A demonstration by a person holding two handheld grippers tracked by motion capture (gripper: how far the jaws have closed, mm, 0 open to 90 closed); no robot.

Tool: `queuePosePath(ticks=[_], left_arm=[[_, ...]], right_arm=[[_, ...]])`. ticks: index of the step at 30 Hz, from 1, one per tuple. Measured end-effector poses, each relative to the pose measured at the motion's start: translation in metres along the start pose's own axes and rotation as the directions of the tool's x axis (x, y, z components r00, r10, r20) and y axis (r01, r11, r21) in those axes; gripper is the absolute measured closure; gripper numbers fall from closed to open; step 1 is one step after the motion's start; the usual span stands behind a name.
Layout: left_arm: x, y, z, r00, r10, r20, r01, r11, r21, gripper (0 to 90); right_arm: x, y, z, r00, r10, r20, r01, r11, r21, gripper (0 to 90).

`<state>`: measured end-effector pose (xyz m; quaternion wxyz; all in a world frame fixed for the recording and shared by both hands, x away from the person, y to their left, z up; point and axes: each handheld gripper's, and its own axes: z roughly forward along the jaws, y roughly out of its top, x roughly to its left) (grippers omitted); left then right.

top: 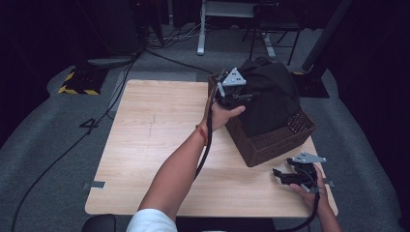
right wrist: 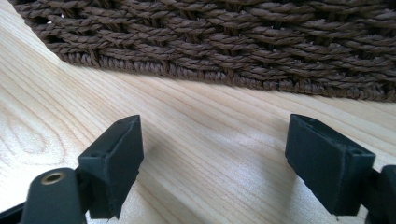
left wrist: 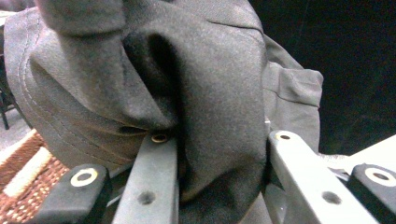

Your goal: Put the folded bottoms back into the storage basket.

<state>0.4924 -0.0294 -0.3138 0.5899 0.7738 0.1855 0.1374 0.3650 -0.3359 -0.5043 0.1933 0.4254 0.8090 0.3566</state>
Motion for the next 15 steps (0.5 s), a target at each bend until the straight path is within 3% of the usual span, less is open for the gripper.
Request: queuePosePath(ticks=[5, 15], left_arm=[[-0.003, -0.009, 0.019, 0.9998, -0.013, 0.017, 0.012, 0.9998, 0.016, 73.6], [-0.005, -0.036, 0.051, 0.9994, -0.029, 0.017, 0.027, 0.9952, 0.094, 73.4]], right_arm=[[0.0, 0.0, 0.0, 1.0, 0.0, 0.0, 0.0, 1.0, 0.0, 19.7], [0.0, 0.0, 0.0, 1.0, -0.001, -0.001, 0.001, 1.0, -0.001, 19.9]])
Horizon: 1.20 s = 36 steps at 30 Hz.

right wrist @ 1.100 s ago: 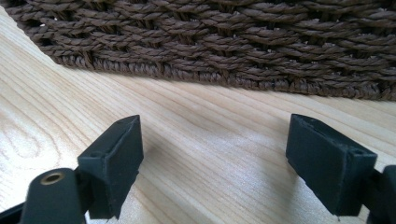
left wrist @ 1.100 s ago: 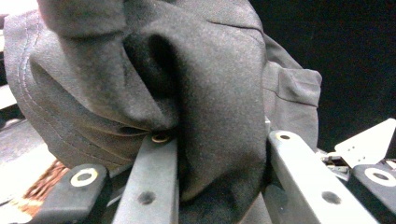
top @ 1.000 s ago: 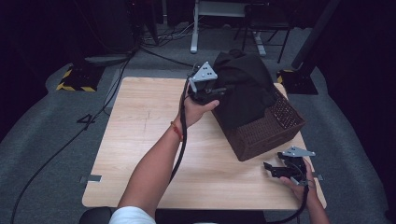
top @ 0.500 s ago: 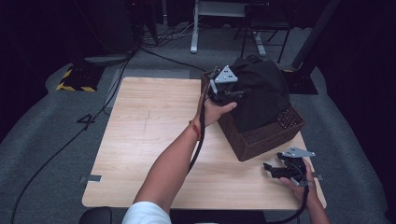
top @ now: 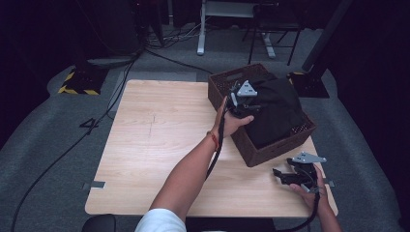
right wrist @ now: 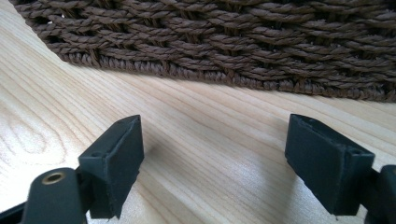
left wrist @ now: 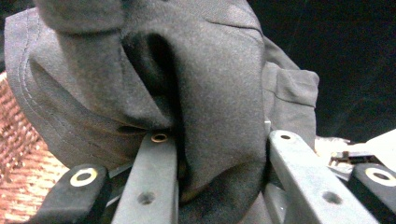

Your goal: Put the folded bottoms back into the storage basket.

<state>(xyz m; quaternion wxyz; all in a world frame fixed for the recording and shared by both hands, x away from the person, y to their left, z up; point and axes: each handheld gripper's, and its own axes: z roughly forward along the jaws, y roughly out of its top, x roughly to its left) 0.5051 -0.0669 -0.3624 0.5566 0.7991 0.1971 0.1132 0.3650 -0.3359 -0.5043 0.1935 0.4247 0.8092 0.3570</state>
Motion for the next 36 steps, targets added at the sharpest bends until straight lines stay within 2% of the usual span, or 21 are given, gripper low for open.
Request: queuePosePath(ticks=[6, 7, 13, 19, 21, 23, 25, 26, 27, 32, 34, 36], left_arm=[[0.0, -0.009, 0.009, 0.9999, 0.006, -0.009, -0.005, 0.9991, 0.042, 73.2], [0.0, -0.013, 0.012, 0.9999, 0.009, -0.011, -0.009, 0.9982, 0.06, 73.1], [0.001, -0.023, 0.022, 0.9999, -0.002, -0.013, 0.003, 0.9962, 0.087, 72.7], [0.006, -0.029, 0.024, 0.9985, -0.04, -0.038, 0.043, 0.995, 0.09, 69.3], [0.008, -0.031, 0.025, 0.9979, -0.049, -0.042, 0.053, 0.993, 0.106, 68.2], [0.01, -0.033, 0.025, 0.9961, -0.046, -0.075, 0.055, 0.9911, 0.121, 64.5], [0.013, -0.033, 0.022, 0.9939, -0.07, -0.086, 0.078, 0.9922, 0.097, 60.1], [0.015, -0.032, 0.018, 0.9924, -0.091, -0.082, 0.097, 0.9926, 0.073, 58.3], [0.016, -0.031, 0.017, 0.9918, -0.101, -0.079, 0.106, 0.9919, 0.069, 54.5], [0.015, -0.026, 0.014, 0.9932, -0.071, -0.093, 0.08, 0.9921, 0.097, 47.9], [0.015, -0.026, 0.014, 0.9931, -0.073, -0.092, 0.082, 0.9913, 0.103, 45.9], [0.014, -0.026, 0.015, 0.9909, -0.075, -0.112, 0.087, 0.9898, 0.113, 40.7]], right_arm=[[0.0, 0.0, 0.0, 1.0, -0.004, -0.004, 0.004, 1.0, 0.0, 19.9], [0.0, 0.0, 0.0, 1.0, -0.004, -0.004, 0.004, 1.0, 0.0, 20.0], [0.0, 0.0, 0.0, 1.0, -0.003, -0.003, 0.003, 1.0, 0.0, 19.9], [0.0, 0.0, 0.0, 1.0, -0.004, -0.005, 0.004, 1.0, 0.0, 19.9], [0.0, 0.0, 0.0, 1.0, -0.004, -0.005, 0.004, 1.0, 0.0, 20.0], [0.0, 0.0, 0.0, 1.0, -0.004, -0.006, 0.004, 1.0, 0.0, 19.9], [0.0, 0.0, 0.0, 1.0, -0.004, -0.006, 0.004, 1.0, 0.0, 19.9], [0.0, 0.0, 0.0, 1.0, -0.005, -0.006, 0.005, 1.0, -0.001, 19.9], [0.0, 0.0, 0.0, 1.0, -0.004, -0.005, 0.004, 1.0, -0.001, 19.9], [0.0, 0.0, 0.0, 1.0, -0.004, -0.005, 0.004, 1.0, 0.0, 19.9], [0.0, 0.0, 0.0, 1.0, -0.004, -0.005, 0.004, 1.0, 0.0, 19.9], [0.0, 0.0, 0.0, 1.0, -0.004, -0.005, 0.004, 1.0, -0.001, 19.9]])
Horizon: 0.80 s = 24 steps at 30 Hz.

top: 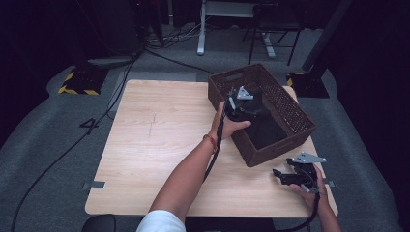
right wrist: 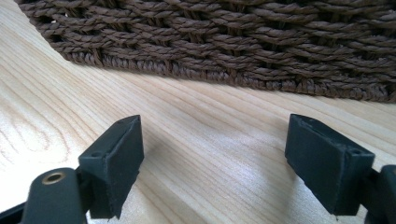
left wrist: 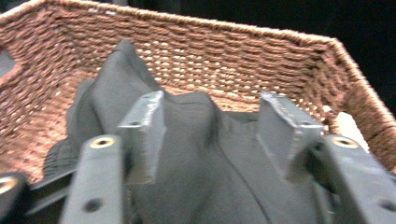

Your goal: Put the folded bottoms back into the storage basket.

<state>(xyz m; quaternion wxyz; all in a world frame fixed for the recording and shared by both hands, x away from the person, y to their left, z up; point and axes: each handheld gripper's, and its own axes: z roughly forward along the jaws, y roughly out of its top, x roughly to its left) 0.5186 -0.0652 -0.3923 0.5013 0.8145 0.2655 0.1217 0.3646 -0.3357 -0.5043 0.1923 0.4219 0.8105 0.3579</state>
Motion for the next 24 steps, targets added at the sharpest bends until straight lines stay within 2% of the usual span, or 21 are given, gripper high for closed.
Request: queuePosePath(ticks=[4, 7, 9, 12, 15, 24], left_arm=[[0.001, 0.001, -0.001, 0.9999, 0.003, -0.016, -0.003, 0.9998, 0.019, 31.5], [0.001, 0.003, -0.005, 0.9992, 0.014, -0.037, -0.013, 0.9995, 0.028, 28.4], [0.002, 0.005, -0.008, 0.9993, 0.011, -0.035, -0.01, 0.9997, 0.024, 26.3], [0.002, 0.007, -0.014, 0.9985, 0.016, -0.052, -0.014, 0.9994, 0.031, 24.3], [0.003, 0.007, -0.021, 0.9989, 0.008, -0.046, -0.007, 0.9995, 0.032, 21.9], [0.005, 0.011, -0.045, 0.9962, 0.051, -0.07, -0.049, 0.9981, 0.039, 18.7]], right_arm=[[0.0, 0.0, 0.0, 1.0, 0.0, 0.0, 0.0, 1.0, 0.0, 19.9], [0.0, 0.0, 0.0, 1.0, 0.0, 0.0, 0.0, 1.0, 0.0, 19.9], [0.0, 0.0, 0.0, 1.0, 0.001, 0.0, -0.001, 1.0, 0.0, 19.9], [0.0, 0.0, 0.0, 1.0, 0.001, 0.0, -0.001, 1.0, 0.0, 19.9], [0.0, 0.0, 0.0, 1.0, 0.0, 0.0, 0.0, 1.0, 0.0, 19.9], [0.0, 0.0, 0.0, 1.0, 0.001, 0.001, -0.001, 1.0, 0.001, 19.9]])
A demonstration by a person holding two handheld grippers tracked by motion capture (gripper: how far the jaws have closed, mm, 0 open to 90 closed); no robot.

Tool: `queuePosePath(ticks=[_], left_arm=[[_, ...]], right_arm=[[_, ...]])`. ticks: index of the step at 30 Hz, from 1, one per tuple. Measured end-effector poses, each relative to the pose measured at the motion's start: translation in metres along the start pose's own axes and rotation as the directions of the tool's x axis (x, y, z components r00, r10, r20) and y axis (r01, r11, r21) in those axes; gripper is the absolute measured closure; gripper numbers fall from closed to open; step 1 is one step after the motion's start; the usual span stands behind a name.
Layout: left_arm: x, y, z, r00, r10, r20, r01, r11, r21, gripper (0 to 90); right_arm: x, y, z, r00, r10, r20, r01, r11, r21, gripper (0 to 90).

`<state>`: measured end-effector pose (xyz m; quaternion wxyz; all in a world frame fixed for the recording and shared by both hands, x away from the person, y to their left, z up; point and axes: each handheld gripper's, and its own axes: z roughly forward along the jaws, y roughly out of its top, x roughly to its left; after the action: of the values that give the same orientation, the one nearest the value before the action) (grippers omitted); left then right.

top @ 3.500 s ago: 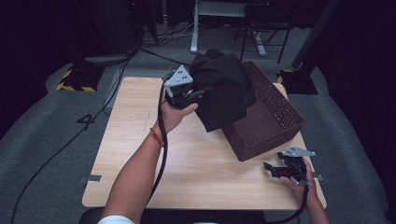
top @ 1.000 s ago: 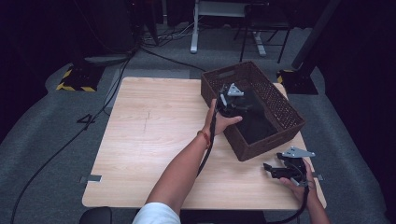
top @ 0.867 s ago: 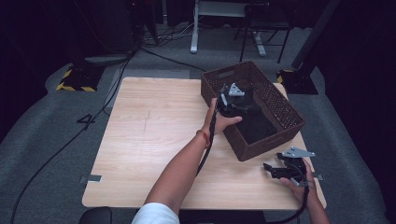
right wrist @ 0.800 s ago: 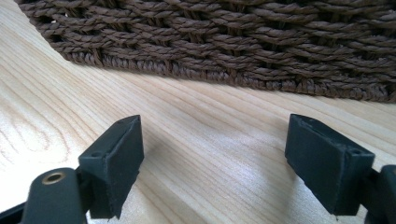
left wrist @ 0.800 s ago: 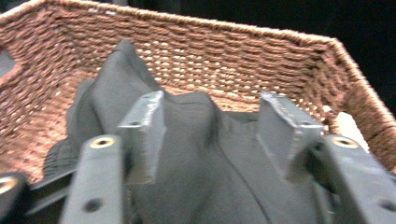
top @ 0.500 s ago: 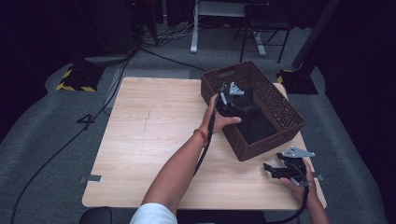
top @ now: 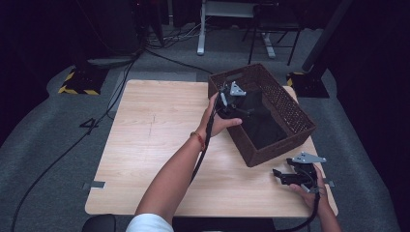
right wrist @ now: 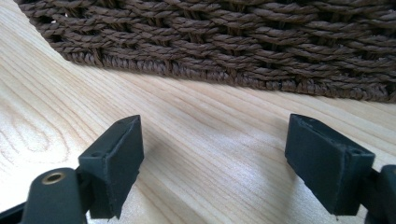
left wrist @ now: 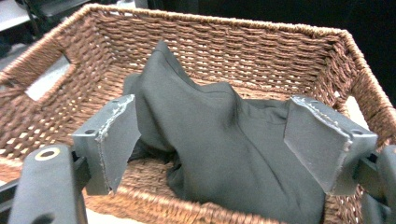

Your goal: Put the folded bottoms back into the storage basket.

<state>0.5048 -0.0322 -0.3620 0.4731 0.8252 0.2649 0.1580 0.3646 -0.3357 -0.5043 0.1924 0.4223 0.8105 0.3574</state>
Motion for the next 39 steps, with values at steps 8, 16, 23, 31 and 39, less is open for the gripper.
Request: queuePosePath(ticks=[8, 16, 23, 31, 39], left_arm=[[0.0, -0.002, -0.02, 0.9981, 0.059, -0.021, -0.059, 0.9982, 0.013, 18.4], [0.002, -0.006, -0.041, 0.9933, 0.103, -0.052, -0.102, 0.9944, 0.029, 19.1], [0.003, -0.015, -0.053, 0.99, 0.128, -0.058, -0.125, 0.9905, 0.058, 19.1], [0.004, -0.029, -0.066, 0.9869, 0.145, -0.069, -0.14, 0.987, 0.079, 19.4], [0.004, -0.041, -0.082, 0.9811, 0.171, -0.09, -0.163, 0.9825, 0.09, 20.5]], right_arm=[[0.0, 0.0, 0.0, 1.0, 0.0, 0.0, 0.0, 1.0, 0.0, 19.9], [0.0, 0.0, 0.0, 1.0, 0.001, -0.001, -0.001, 1.0, 0.0, 19.8], [0.0, 0.0, 0.0, 1.0, 0.001, -0.001, -0.001, 1.0, 0.001, 19.8], [0.0, 0.0, 0.0, 1.0, 0.001, -0.001, -0.001, 1.0, 0.001, 19.8], [0.0, 0.0, 0.0, 1.0, 0.001, -0.001, -0.001, 1.0, 0.001, 19.7]])
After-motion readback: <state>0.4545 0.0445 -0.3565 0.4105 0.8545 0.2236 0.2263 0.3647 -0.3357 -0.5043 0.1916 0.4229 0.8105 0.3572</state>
